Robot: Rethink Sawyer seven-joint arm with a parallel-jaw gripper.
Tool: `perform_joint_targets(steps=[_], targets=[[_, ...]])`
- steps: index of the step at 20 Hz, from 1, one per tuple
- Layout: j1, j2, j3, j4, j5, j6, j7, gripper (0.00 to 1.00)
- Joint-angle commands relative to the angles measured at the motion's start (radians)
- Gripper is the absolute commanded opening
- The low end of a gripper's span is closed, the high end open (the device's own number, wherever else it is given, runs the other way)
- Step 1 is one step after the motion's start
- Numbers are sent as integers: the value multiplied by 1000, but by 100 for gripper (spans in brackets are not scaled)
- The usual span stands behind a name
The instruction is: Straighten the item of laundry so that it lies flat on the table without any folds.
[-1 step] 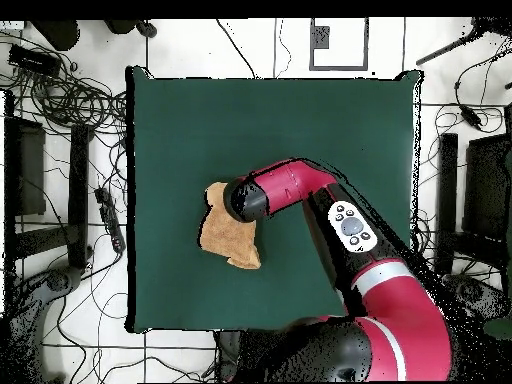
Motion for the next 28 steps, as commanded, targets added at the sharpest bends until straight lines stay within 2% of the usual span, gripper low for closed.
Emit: perform_joint_targets(steps=[1,28], targets=[[32,372,-46,-170,-179,-279,3,0],[22,379,-37,-171,-178,-280,-11,0]])
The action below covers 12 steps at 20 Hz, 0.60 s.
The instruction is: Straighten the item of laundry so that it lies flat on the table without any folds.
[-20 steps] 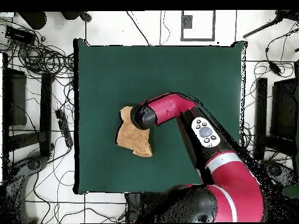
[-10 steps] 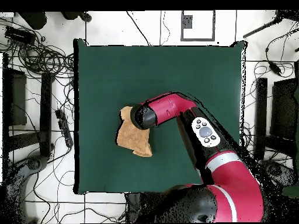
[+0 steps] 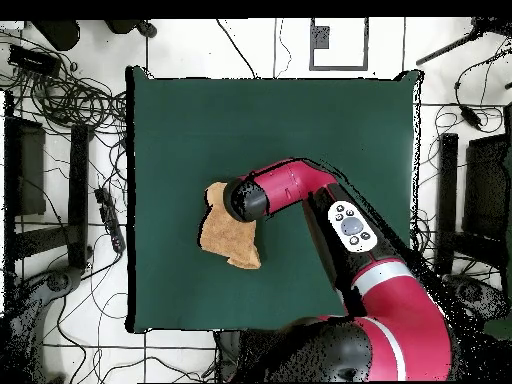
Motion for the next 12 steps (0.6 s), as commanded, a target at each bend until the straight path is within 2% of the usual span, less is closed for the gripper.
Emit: perform_joint_targets(steps=[1,12], targets=[[22,379,-37,-169,-179,-284,-11,0],[31,374,-47,-170,-182,-284,4,0]])
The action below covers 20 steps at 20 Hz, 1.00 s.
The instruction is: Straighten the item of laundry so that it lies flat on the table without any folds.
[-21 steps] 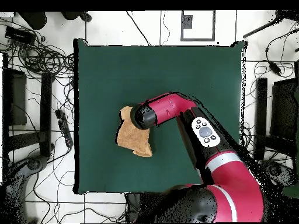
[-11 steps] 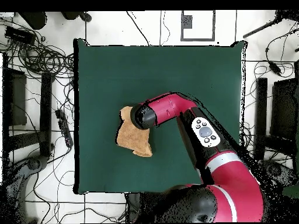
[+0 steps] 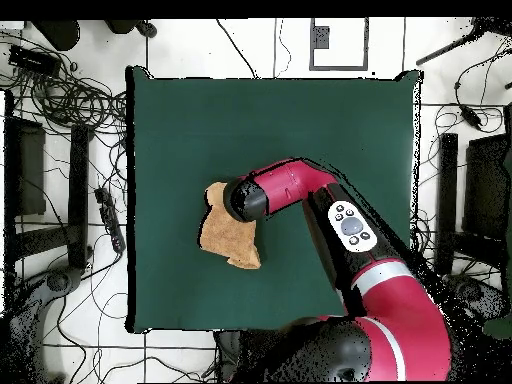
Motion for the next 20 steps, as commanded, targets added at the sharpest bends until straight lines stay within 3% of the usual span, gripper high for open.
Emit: perform_joint_targets(steps=[1,20], targets=[[31,374,-47,-169,-182,-286,4,0],[23,380,-39,-171,-182,-286,-10,0]])
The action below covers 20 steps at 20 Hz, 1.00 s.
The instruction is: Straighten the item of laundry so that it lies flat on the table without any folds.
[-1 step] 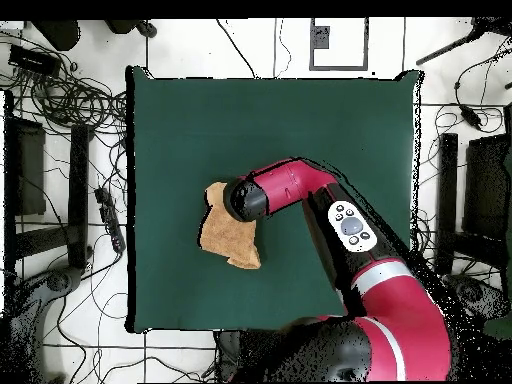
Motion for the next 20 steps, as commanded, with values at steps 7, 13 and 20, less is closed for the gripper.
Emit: perform_joint_targets(steps=[7,13,20], targets=[[22,380,-39,-171,-183,-289,-11,0],[27,378,-43,-170,-183,-289,-3,0],[30,372,-45,-167,-181,-286,3,0]])
